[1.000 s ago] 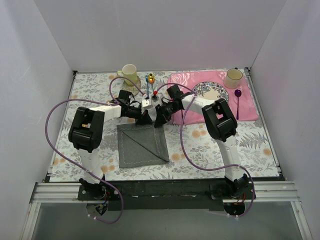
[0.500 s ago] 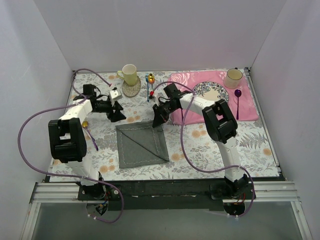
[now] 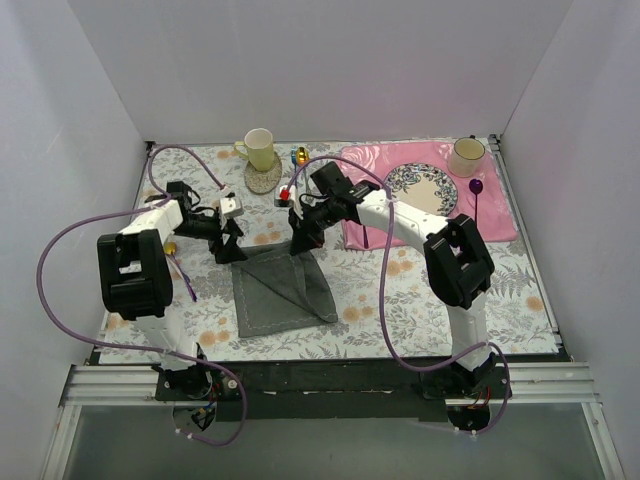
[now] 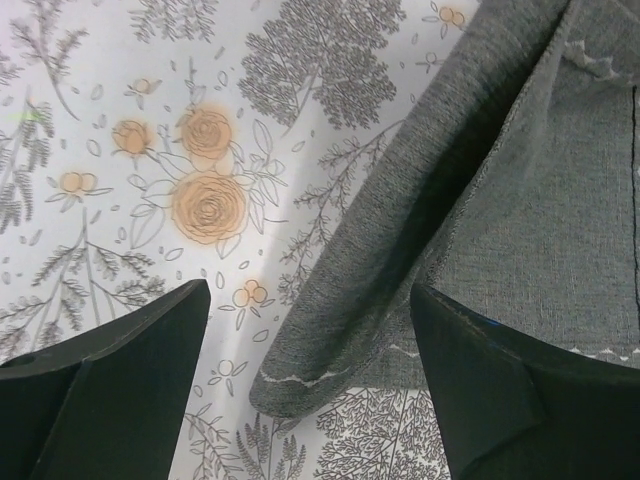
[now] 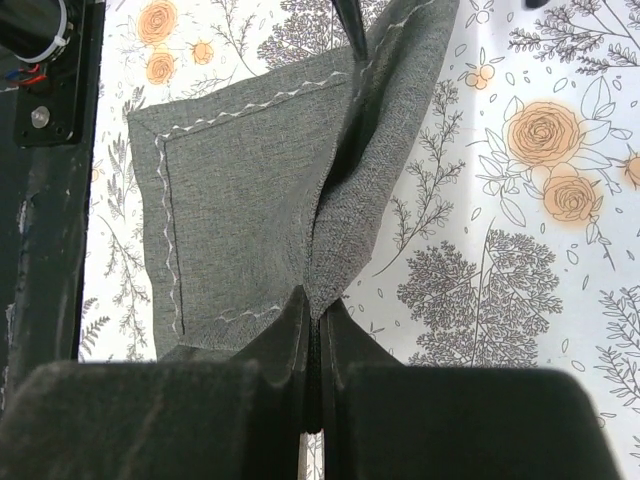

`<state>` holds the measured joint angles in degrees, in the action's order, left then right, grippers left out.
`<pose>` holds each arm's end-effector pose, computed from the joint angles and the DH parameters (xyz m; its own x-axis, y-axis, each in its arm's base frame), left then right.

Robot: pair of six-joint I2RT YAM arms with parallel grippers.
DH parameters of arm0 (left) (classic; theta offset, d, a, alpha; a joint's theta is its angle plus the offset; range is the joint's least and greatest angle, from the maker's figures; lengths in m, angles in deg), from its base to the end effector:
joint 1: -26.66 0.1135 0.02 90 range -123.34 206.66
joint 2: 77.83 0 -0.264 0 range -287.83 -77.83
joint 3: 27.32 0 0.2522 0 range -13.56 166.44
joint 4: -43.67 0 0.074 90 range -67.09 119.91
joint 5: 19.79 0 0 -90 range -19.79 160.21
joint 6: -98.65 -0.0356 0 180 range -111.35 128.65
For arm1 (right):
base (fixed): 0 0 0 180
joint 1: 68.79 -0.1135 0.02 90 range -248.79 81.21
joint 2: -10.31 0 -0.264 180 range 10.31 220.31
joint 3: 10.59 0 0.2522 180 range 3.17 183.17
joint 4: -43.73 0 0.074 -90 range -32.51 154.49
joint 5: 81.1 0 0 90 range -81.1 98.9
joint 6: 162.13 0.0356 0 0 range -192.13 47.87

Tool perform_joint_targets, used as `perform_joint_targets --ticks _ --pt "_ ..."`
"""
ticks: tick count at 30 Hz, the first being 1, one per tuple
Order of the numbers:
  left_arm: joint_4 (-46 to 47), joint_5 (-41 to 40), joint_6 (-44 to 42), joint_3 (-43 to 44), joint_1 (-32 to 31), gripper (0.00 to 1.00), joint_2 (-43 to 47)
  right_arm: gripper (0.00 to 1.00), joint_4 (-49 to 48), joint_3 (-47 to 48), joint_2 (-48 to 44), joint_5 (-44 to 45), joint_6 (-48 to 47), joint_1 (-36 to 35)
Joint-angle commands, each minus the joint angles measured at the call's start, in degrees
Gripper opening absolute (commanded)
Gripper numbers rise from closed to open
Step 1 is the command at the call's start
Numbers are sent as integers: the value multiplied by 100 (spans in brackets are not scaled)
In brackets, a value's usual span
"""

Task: Fold the napkin into a case and place the utensils inside
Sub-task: Pick up the upper triangle-folded napkin from the center of the board, then turn over the upper triangle folded napkin at the center of the board.

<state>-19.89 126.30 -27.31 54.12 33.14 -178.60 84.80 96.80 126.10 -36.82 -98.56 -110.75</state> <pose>0.3202 0.0066 0.1962 -0.7751 0.2417 -0.5838 0.6106 0.5238 -0.5939 0.3165 0.3189 0.2392 -0.1444 -0.5477 -0.8241 -0.9794 -0.0399 0.1980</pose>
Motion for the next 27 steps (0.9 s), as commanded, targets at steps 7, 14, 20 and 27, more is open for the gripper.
perform_joint_targets --ticks 7,14,20,27 --pt "-522 120 -877 87 195 80 -276 1 81 86 -100 159 -283 12" --pt "-653 33 -1281 395 609 89 -312 1 117 86 23 239 -398 29" --pt "-1566 -81 -2195 422 495 91 -522 1 73 218 120 177 -336 29" --pt "-848 -116 -1669 -9 214 90 -443 1 108 253 93 116 -318 29"
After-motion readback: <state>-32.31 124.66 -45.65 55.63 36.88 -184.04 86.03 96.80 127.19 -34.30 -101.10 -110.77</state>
